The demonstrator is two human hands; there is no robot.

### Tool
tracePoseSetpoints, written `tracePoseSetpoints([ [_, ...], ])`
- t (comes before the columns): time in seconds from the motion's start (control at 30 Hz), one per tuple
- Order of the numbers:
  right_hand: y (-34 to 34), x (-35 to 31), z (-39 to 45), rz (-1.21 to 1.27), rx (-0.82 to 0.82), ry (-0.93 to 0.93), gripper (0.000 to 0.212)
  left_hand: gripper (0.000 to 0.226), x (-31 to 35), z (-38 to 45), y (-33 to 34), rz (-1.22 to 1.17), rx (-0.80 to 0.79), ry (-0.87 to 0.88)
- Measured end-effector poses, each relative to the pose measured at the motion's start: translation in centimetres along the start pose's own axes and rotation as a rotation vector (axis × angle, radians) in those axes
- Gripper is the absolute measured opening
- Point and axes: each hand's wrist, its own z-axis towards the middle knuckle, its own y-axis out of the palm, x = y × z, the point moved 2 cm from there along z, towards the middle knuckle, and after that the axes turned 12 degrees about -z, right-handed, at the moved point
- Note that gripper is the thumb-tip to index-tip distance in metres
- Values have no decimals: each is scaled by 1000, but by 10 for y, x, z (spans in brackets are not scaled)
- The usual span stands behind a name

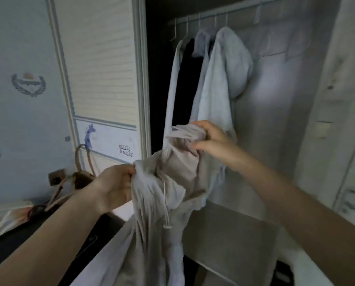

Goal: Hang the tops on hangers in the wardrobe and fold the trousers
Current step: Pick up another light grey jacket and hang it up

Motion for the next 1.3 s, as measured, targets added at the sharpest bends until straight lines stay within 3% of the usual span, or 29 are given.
tracePoseSetpoints([
  [0.1,3,28,-15,-244,-56,88,54,30,10,16,33,-112,-23,59],
  [0.2,7,47,-37,-292,-202,143,45,43,25,20,63,-137,-145,34],
  [0.3,19,53,-70,-57,-489,190,46,34,38,19,84,13,-306,63],
  [0.4,27,54,-91,361,-573,295,63,12,44,31,91,144,-372,184],
  [0.43,32,53,-94,298,-560,290,66,10,45,34,92,165,-389,215],
  [0.5,48,57,-96,-169,-473,202,62,14,46,39,94,185,-399,270],
  [0.57,58,62,-92,-507,-278,149,50,12,43,45,94,194,-345,319],
  [0.7,38,71,-82,-219,4,297,13,47,42,63,68,556,-165,479],
  [0.77,14,64,-75,-70,118,332,16,69,43,69,50,830,-138,459],
  [0.87,-11,34,-61,-117,253,275,18,74,28,72,39,1113,-455,325],
  [0.9,-14,20,-56,-127,260,232,21,75,18,70,40,1153,-477,285],
  [1.0,-5,-17,-41,-243,214,128,20,87,-9,72,41,1240,-278,286],
  [1.07,3,-32,-35,-334,191,114,19,70,-20,80,40,1215,-187,414],
  [1.17,-1,-38,-34,-288,136,174,26,25,-16,87,27,1311,-1,585],
  [1.23,-11,-38,-38,-139,88,267,18,5,-15,94,13,1505,44,530],
  [1.3,-20,-34,-39,6,40,333,8,18,-19,101,-2,1567,44,384],
])
